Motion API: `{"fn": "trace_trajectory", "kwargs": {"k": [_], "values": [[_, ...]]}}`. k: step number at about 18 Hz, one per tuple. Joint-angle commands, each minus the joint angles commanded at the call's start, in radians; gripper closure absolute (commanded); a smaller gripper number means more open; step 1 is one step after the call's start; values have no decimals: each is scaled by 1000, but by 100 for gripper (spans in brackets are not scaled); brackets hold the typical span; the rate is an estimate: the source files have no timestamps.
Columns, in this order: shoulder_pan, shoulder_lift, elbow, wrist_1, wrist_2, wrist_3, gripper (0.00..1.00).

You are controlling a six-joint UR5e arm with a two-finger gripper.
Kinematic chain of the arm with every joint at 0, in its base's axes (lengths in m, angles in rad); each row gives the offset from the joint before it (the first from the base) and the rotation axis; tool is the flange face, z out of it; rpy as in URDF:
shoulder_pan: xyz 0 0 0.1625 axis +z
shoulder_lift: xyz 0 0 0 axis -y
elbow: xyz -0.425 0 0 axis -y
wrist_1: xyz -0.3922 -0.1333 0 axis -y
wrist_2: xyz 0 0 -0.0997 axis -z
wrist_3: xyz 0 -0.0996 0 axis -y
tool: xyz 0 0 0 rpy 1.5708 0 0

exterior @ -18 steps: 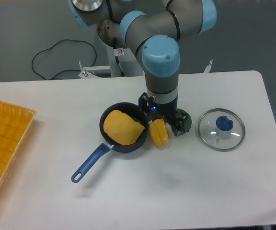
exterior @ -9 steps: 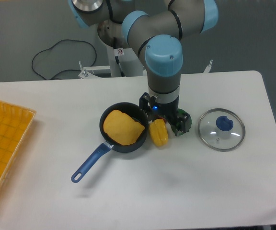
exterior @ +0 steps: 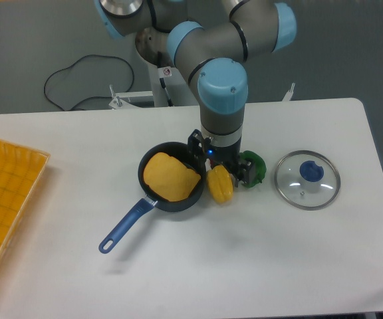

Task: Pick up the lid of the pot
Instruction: 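Move the gripper up and over to the glass lid's blue knob, then lower the open gripper around the blue knob of the glass lid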

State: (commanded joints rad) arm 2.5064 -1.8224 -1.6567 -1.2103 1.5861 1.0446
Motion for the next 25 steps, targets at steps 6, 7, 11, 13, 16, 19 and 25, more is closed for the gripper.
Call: {"fn": "trace_trajectory", "kwargs": {"k": [6, 7, 11, 13, 16, 19, 25], "values": [[71, -8, -28, 9, 9, 291, 0], [93, -14, -26, 12, 23, 331, 0], [169, -54, 11, 31, 32, 406, 0], [184, -84, 14, 35, 40, 446, 0], [235, -115, 15, 83, 60, 524, 0], [271, -141, 5, 120, 55, 594, 0], [387, -195, 25, 182, -6, 556, 0]]}}
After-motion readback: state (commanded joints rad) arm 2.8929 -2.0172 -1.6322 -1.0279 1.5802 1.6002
